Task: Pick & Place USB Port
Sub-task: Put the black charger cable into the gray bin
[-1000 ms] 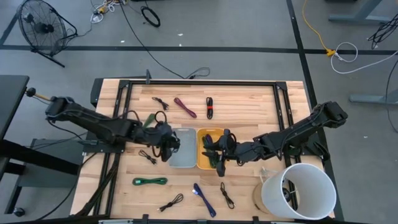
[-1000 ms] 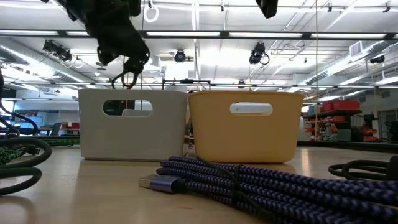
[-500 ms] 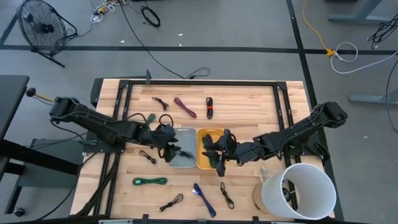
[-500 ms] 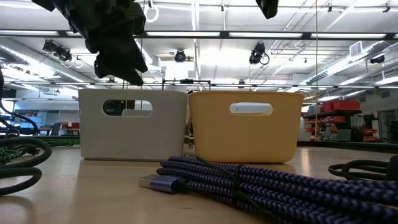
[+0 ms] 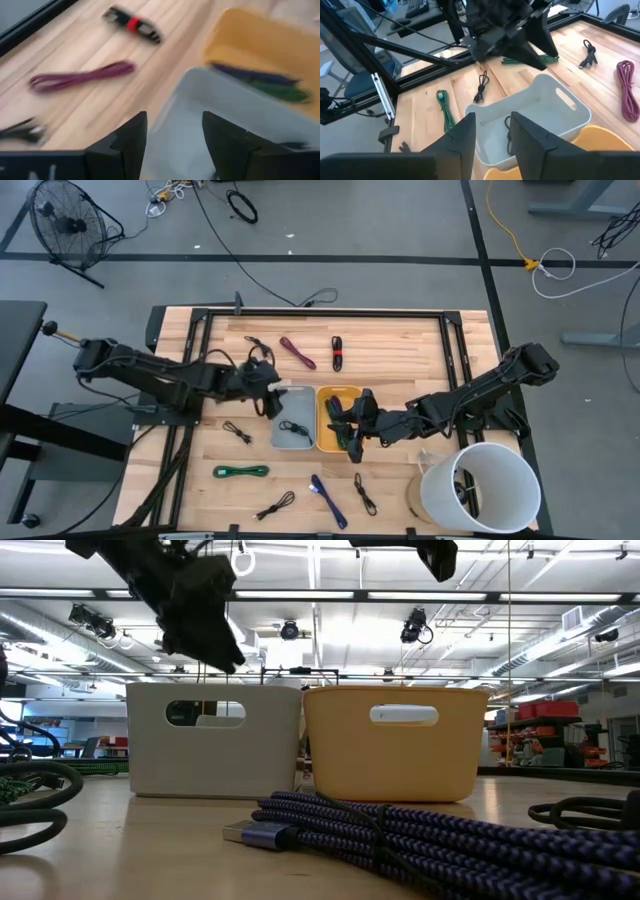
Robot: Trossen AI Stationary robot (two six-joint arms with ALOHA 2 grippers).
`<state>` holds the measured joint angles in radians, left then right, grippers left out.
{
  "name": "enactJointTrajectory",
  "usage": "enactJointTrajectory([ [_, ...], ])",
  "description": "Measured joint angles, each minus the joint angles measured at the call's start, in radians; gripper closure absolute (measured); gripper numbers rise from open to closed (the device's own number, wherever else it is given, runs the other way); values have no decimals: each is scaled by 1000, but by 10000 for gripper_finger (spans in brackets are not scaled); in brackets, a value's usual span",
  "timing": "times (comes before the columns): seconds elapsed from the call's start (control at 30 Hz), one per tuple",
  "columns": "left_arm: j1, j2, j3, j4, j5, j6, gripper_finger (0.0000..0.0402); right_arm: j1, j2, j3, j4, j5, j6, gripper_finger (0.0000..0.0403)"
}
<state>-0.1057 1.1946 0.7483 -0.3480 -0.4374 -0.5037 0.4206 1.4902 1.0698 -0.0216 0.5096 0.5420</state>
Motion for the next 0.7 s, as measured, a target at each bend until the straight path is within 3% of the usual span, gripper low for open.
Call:
enactJointTrajectory([
  [0.1, 41, 0, 0, -103, -19, 2, 209, -2, 0, 0, -1, 0, 0, 279],
  [0.27, 137, -1, 0, -273, -165, 11, 209, -2, 0, 0, 0, 8, 0, 279],
  [0.37, 216, -8, 0, -327, -191, 32, 209, -2, 0, 0, 1, 8, -2, 279],
  [0.7, 529, -4, 0, -282, -28, 364, 209, -2, 0, 0, -1, 22, -49, 279],
])
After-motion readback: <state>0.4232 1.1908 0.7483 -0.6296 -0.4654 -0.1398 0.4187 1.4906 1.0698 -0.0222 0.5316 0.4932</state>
